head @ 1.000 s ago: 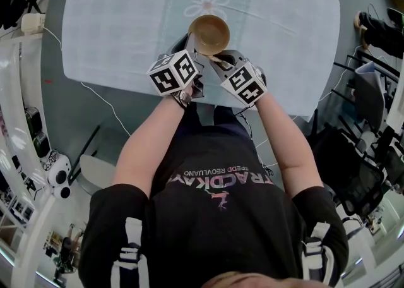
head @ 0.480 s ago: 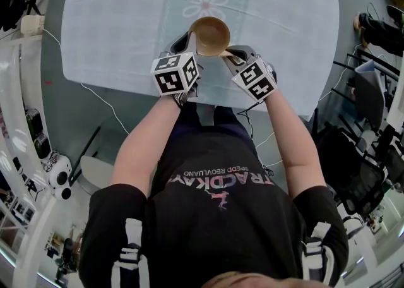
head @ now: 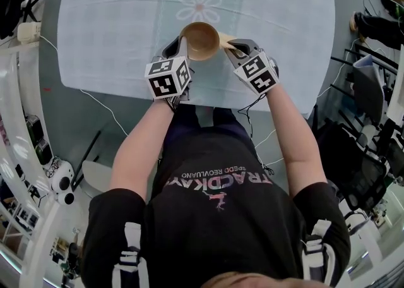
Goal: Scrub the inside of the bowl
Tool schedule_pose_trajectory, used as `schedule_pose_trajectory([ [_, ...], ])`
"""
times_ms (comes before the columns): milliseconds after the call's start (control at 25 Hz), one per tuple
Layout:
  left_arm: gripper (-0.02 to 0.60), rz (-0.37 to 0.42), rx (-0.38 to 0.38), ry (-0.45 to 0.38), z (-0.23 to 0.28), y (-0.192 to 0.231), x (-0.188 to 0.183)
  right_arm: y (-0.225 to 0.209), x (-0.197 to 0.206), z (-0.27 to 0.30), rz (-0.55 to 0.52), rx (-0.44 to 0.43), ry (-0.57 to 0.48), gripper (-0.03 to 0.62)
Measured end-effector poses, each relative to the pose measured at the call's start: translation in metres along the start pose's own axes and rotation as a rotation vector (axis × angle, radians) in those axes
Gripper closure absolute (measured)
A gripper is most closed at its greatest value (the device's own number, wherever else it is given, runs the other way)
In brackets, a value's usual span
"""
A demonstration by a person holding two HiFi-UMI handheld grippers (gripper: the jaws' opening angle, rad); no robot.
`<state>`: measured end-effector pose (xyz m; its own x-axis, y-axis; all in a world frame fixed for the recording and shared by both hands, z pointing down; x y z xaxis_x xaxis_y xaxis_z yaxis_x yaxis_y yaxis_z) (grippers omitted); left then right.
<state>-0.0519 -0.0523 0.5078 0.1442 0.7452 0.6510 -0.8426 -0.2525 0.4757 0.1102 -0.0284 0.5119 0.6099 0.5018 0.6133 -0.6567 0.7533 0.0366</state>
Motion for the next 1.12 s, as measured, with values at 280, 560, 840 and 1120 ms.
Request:
schedule_pose_trajectory([
  [280,0.554,-0.007,-0.001,0.025,0.002,0.003,0.004,-0.008,-0.004,0.002,0.041,0.011,-0.014,0.562],
  [560,0.554,0.003,-0.001,0.064,0.008,0.005,0.013,-0.011,-0.006,0.002,0.125,0.026,-0.044,0.562],
  [840,0.554,0.018,-0.013,0.091,0.018,0.003,0.021,-0.006,-0.010,0.004,0.155,0.023,-0.059,0.562],
  [1120,0.552,0.063,-0.022,0.124,0.026,0.001,0.024,-0.008,-0.003,-0.002,0.168,0.037,-0.058,0.562],
])
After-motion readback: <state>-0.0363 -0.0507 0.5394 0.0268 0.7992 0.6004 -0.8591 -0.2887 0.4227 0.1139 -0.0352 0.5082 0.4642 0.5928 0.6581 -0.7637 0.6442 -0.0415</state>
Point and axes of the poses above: the fingertips, and each gripper's own axes: z forward along the fingers, y to its left, x out of its underside, the point moved 4 cm from there along -z, backward along the fingers, and after that the axes turned 5 degrees about x, right-handed, at the moved point
